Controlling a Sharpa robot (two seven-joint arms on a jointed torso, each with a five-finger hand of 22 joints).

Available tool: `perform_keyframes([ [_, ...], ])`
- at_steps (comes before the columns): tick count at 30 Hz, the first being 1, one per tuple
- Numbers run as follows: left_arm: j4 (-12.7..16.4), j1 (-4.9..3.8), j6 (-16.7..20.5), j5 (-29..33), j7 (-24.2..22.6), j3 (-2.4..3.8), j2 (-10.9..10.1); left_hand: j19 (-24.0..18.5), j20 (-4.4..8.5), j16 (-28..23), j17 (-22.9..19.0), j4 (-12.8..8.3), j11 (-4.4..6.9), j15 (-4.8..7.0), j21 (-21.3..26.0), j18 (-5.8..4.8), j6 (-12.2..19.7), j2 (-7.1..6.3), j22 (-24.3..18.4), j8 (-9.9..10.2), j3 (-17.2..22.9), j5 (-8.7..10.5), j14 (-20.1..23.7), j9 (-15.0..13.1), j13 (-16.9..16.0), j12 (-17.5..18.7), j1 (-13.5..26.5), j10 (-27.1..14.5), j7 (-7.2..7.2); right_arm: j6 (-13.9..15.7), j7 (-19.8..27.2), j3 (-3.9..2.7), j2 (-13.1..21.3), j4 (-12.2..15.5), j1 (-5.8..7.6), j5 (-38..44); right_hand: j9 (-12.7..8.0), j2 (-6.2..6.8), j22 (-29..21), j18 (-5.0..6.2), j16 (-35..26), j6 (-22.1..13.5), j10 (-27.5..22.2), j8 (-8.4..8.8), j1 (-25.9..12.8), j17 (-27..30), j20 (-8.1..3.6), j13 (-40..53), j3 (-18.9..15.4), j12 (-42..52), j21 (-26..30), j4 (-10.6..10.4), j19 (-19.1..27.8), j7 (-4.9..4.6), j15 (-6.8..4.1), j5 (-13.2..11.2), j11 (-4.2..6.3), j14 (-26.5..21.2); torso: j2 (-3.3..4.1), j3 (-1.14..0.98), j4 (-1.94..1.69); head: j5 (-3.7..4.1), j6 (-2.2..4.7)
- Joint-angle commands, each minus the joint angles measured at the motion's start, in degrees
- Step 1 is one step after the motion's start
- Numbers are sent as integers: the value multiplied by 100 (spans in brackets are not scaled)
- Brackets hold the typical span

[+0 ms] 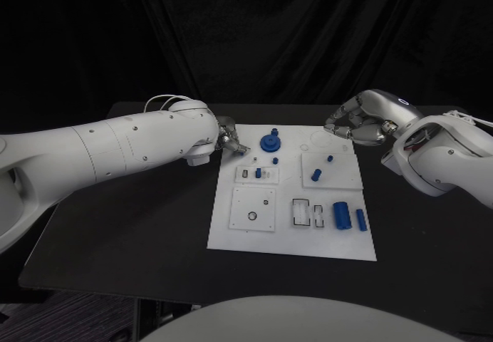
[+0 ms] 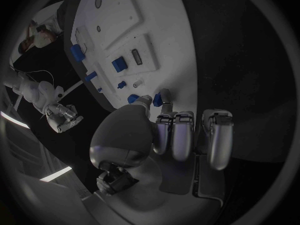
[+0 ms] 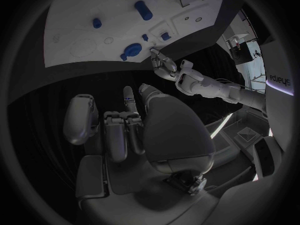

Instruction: Assemble the parts on the task board

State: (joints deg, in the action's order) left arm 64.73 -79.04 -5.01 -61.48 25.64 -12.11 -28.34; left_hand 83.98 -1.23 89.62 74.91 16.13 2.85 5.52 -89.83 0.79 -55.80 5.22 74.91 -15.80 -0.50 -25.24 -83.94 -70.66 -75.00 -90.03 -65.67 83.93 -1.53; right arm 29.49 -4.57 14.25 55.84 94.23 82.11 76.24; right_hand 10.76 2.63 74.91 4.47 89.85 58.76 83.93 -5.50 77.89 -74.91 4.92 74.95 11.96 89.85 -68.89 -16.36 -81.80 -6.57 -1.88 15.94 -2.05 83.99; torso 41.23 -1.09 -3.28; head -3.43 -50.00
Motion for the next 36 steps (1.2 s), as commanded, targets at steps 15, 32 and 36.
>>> perform_keyframes([
  [15,2,19,24,-21,-115,3,-5,602,17,38,1509,16,12,12,-17,-79,-37,-175,1509,-92,549,-901,-606,-242,-1500,3,-89,607,56,-47,-149,-5,8,3,-13,11,-7,-18,918,1,15,24,543,43,67,-1509,-17,1449,48,-36,28,8,46,-7,43,52,-22,601,-1,0,-3,-4,0],
  [32,220,20,301,-21,-218,3,-159,602,48,38,1509,-41,43,41,-17,-79,-94,-515,1509,-114,1362,-1351,-606,-371,-1500,3,-124,607,83,-83,-177,-5,23,0,-31,11,-10,-23,913,5,15,20,535,48,81,-1509,-17,1442,62,-43,46,13,53,-8,43,68,-22,601,1,1,-2,-26,0],
  [36,400,19,440,-21,-254,3,-272,602,50,38,1509,-46,45,44,-17,-79,-108,-543,1509,-119,1404,-1360,-606,-378,-1500,3,-123,607,86,-89,-186,-5,39,4,-32,11,-11,-23,910,7,15,18,531,49,83,-1509,-17,1439,64,-45,57,14,58,-9,43,71,-22,601,1,0,-5,-12,0],
])
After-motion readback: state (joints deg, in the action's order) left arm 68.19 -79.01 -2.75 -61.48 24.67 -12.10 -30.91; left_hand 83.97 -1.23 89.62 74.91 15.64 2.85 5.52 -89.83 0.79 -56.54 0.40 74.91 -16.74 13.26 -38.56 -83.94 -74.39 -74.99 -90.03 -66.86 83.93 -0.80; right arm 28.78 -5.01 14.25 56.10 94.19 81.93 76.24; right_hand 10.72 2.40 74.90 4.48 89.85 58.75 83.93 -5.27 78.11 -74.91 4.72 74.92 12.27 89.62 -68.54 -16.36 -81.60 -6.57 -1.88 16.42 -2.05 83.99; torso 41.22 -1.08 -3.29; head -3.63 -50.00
